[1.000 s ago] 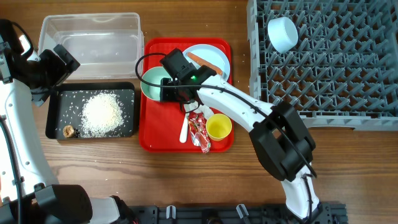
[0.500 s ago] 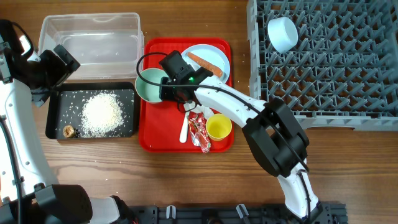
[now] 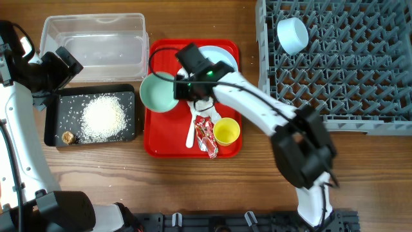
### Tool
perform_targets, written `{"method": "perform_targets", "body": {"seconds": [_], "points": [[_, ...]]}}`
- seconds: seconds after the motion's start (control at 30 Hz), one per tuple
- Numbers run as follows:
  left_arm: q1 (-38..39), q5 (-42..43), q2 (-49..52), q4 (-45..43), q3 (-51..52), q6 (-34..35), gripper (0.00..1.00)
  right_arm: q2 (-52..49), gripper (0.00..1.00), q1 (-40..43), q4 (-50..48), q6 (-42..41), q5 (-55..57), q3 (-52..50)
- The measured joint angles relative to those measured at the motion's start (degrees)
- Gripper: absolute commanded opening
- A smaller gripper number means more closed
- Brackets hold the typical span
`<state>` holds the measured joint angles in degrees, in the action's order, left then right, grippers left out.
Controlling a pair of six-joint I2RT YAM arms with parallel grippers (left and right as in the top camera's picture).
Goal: Sort waste into correct bins and load items into the dishwasher rack
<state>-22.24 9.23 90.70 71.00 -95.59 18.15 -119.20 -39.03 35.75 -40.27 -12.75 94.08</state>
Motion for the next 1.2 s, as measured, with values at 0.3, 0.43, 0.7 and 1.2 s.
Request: {"method": "perform_targets", "body": {"seconds": [0.3,0.43,0.7,1.2], "points": [[0.0,0.0,0.07,-0.11,0.0,0.0,1.0,25.27,0.04,16.59,14.47,19.43,52.65,0.11],[0.0,0.0,0.07,-2.29,0.0,0.0,1.0,22.84,0.04,23.37,13.14,39.91,71.78,0.07],[0.0,0.0,0.07,-2.43,0.0,0.02,1.0,14.45,0.04,25.24,17.66,53.7,76.89,0.02],[0.0,0.0,0.07,-2.43,0.0,0.02,1.0,8.72,0.04,24.24,18.62,49.48,77.0,-0.33]]}}
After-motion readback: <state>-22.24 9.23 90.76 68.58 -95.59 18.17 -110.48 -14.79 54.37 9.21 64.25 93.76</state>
